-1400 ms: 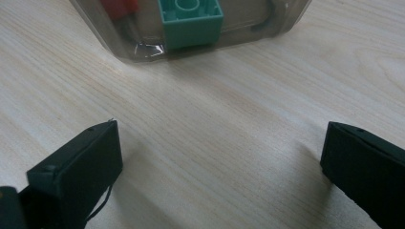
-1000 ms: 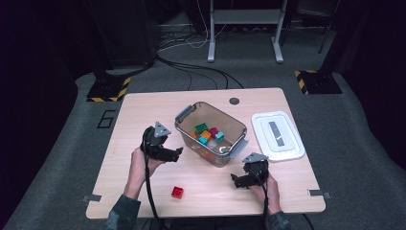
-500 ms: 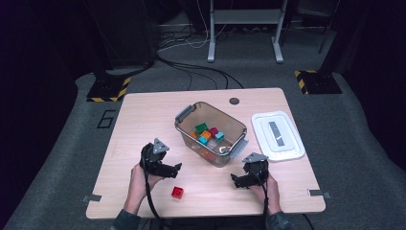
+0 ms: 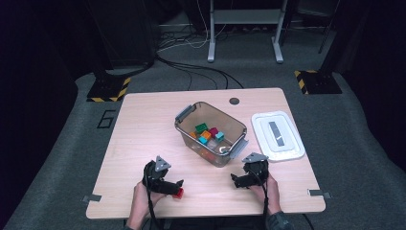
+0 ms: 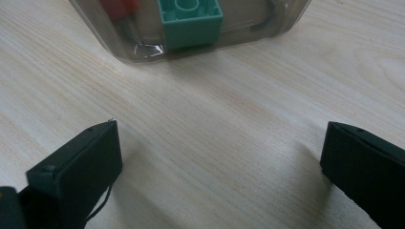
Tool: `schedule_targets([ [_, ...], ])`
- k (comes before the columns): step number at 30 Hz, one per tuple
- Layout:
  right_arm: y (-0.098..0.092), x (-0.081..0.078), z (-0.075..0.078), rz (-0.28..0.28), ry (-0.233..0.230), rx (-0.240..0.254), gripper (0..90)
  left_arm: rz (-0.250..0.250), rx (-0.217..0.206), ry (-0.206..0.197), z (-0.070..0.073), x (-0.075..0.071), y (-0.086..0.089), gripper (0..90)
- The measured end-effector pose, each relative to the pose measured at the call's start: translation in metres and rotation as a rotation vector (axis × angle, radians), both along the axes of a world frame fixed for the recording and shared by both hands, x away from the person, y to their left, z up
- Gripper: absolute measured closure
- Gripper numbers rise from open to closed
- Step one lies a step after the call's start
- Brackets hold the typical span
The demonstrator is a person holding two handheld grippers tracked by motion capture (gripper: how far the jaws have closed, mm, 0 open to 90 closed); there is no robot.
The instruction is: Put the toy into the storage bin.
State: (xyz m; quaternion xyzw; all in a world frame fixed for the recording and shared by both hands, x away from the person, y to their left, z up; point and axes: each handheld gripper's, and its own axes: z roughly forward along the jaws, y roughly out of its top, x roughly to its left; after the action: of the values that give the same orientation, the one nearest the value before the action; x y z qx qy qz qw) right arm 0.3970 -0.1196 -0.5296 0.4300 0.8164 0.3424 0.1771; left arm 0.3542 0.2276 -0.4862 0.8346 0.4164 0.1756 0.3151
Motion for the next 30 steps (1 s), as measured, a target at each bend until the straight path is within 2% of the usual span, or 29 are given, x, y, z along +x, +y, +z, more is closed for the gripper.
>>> schedule_targets([
  [6, 0.0, 0.0, 0.0, 0.002, 0.0, -0.001, 0.0, -0.014, 0.007, 0.012, -0.007, -0.008, -0.002, 4.5],
  [12, 0.0, 0.0, 0.0, 0.002, 0.0, -0.001, 0.0, -0.027, 0.011, 0.04, -0.014, -0.015, -0.008, 5.8],
  [15, 0.0, 0.0, 0.0, 0.0, 0.0, 0.0, 0.0, -0.041, 0.032, 0.044, -0.018, -0.019, -0.011, 8.0],
  [19, 0.0, 0.0, 0.0, 0.0, 0.0, 0.0, 0.0, -0.052, 0.034, 0.063, -0.021, -0.024, -0.013, 20.3],
  [23, 0.0, 0.0, 0.0, -0.001, 0.0, 0.0, 0.0, -0.052, 0.04, 0.066, -0.02, -0.024, -0.012, 40.6],
  [25, 0.0, 0.0, 0.0, 0.003, 0.0, -0.001, 0.0, -0.047, 0.032, 0.073, -0.021, -0.023, -0.011, 47.9],
  [26, 0.0, 0.0, 0.0, -0.001, 0.0, 0.0, 0.0, -0.05, 0.042, 0.068, -0.022, -0.022, -0.011, 50.6],
  [30, 0.0, 0.0, 0.0, -0.001, 0.0, 0.0, 0.0, -0.041, 0.035, 0.067, -0.022, -0.016, -0.01, 53.9],
])
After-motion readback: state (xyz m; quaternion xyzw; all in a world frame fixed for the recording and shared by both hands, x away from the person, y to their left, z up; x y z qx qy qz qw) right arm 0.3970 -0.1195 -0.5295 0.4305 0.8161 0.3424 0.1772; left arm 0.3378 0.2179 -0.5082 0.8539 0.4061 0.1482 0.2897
